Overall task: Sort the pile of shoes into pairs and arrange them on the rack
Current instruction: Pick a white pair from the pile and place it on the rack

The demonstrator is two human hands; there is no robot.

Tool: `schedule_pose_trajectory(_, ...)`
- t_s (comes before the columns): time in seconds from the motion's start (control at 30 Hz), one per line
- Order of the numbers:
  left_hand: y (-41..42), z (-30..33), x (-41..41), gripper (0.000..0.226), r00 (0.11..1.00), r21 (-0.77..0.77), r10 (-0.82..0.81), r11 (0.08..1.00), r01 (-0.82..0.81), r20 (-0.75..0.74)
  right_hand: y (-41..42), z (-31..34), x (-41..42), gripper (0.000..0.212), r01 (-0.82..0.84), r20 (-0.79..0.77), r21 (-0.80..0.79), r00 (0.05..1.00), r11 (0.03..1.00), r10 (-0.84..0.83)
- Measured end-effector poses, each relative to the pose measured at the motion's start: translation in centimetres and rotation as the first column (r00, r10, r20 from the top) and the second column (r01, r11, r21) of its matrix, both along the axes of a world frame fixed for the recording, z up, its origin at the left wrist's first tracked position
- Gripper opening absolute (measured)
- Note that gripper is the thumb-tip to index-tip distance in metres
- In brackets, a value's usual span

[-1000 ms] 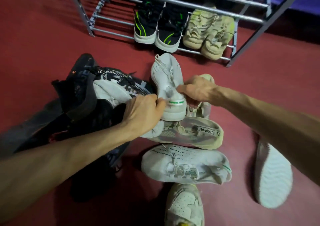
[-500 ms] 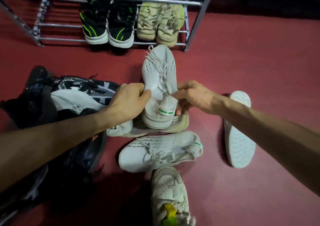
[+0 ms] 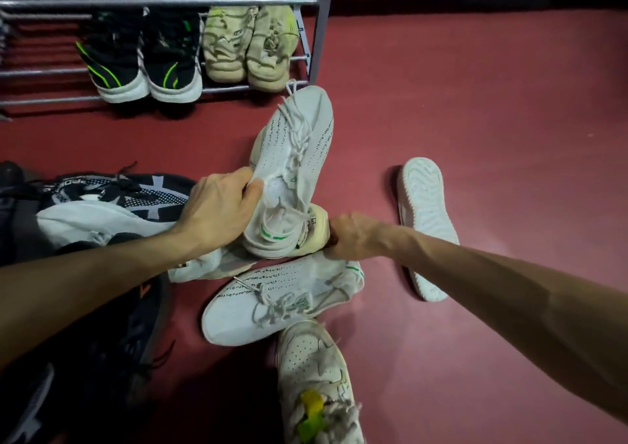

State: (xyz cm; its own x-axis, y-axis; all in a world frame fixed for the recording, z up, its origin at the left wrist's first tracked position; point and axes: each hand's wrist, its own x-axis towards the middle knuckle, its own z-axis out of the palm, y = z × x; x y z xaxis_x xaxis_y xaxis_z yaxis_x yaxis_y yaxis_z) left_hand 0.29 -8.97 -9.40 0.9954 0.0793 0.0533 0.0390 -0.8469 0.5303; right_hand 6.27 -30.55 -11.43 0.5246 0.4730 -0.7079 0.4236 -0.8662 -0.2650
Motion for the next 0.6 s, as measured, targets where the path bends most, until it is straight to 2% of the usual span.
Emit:
schedule_pose_trajectory(0.13, 0.3, -0.4, -0.4, 0.042, 0.999, 0.004, 0.039, 0.999, -0.038, -0.032, 0.0, -1.3, -0.5, 0.03, -0.079, 0.084, 0.018, 0.994, 0.997, 0.077)
schedule_pose_trajectory(0.27, 0.3, 0.0, -0.2, 0.04, 0.998, 0.006, 0.061, 0.998, -0.061, -0.026, -0.8, -2.3, -0.6, 0.017, -0.053, 0.084, 0.116, 0.996, 0.992, 0.043)
schedule_pose_trajectory(0.4, -0.1, 0.0, -0.1, 0.041, 0.995, -0.004, 0.093, 0.996, -0.093, -0.041, -1.6, -1.7, 1.3, 0.013, -0.138, 0.231, 0.212, 0.969, 0.967, 0.088)
schedule_pose_trajectory(0.47, -0.2, 0.1, 0.2, 0.042, 0.992, -0.028, 0.112, 0.993, -0.113, -0.052, -1.8, -0.5, 3.0, 0.018, -0.195, 0.289, 0.244, 0.95, 0.95, 0.121)
schedule_pose_trajectory(0.5, -0.2, 0.2, 0.4, 0.042, 0.992, -0.034, 0.118, 0.992, -0.12, -0.053, -1.9, 0.1, 3.8, 0.019, -0.229, 0.326, 0.245, 0.935, 0.942, 0.142)
schedule_pose_trajectory(0.57, -0.1, 0.5, 0.9, 0.042, 0.99, -0.032, 0.127, 0.991, -0.129, -0.052, -2.2, 1.5, 5.5, 0.007, -0.282, 0.434, 0.251, 0.888, 0.926, 0.153)
schedule_pose_trajectory(0.6, -0.1, 0.7, 1.2, 0.042, 0.99, -0.03, 0.13, 0.991, -0.132, -0.053, -2.5, 2.5, 6.5, 0.011, -0.3, 0.482, 0.244, 0.863, 0.922, 0.153)
